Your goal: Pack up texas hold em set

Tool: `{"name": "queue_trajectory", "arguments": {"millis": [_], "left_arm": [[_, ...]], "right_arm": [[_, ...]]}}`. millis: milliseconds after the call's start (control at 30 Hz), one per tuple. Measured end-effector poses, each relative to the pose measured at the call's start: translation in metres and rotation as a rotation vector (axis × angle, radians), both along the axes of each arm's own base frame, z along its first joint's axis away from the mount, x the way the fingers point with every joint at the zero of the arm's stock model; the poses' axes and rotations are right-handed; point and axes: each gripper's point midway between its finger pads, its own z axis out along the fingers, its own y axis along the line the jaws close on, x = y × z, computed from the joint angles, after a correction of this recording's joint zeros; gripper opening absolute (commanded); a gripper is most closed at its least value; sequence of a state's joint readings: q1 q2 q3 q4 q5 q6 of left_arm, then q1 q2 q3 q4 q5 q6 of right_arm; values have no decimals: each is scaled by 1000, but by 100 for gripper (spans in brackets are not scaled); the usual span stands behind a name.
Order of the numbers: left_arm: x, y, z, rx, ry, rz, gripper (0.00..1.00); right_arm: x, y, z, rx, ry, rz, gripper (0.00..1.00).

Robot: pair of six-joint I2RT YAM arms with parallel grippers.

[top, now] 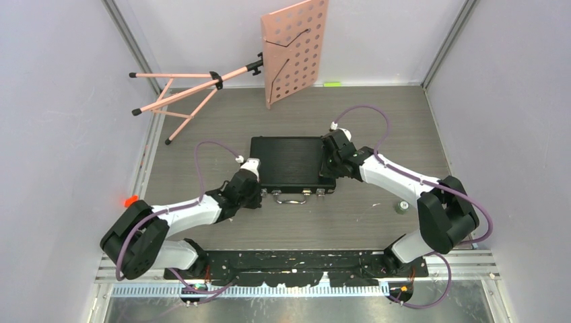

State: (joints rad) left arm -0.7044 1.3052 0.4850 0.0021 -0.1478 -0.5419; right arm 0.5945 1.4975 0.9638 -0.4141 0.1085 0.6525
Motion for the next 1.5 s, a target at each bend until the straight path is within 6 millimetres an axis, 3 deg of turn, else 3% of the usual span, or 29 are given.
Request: {"name": "queue_trajectory", "arguments": {"millis": [500,700,900,1133,1300,1500], "left_arm": [[16,-8,1,-166,-130,85,0],[6,-10,4,-166,-105,55,0],[-12,-29,43,-235,-141,-45,0],[-6,-59,101,-331,-222,-147,0],[4,-66,112,-311,-242,-166,0],[14,-57,104,-265,-212,-135,0]], "right_arm": [[-7,-8,0,-16,3,-9,1],[-22,-15,1,-50,28,0,1],[-52,-20,2,-120,70,44,1],[-75,-28,-7,-136,111,64,1],[-83,-30,-18,-152,146,72,1],[-83,-28,-14,-153,145,78,1]]}}
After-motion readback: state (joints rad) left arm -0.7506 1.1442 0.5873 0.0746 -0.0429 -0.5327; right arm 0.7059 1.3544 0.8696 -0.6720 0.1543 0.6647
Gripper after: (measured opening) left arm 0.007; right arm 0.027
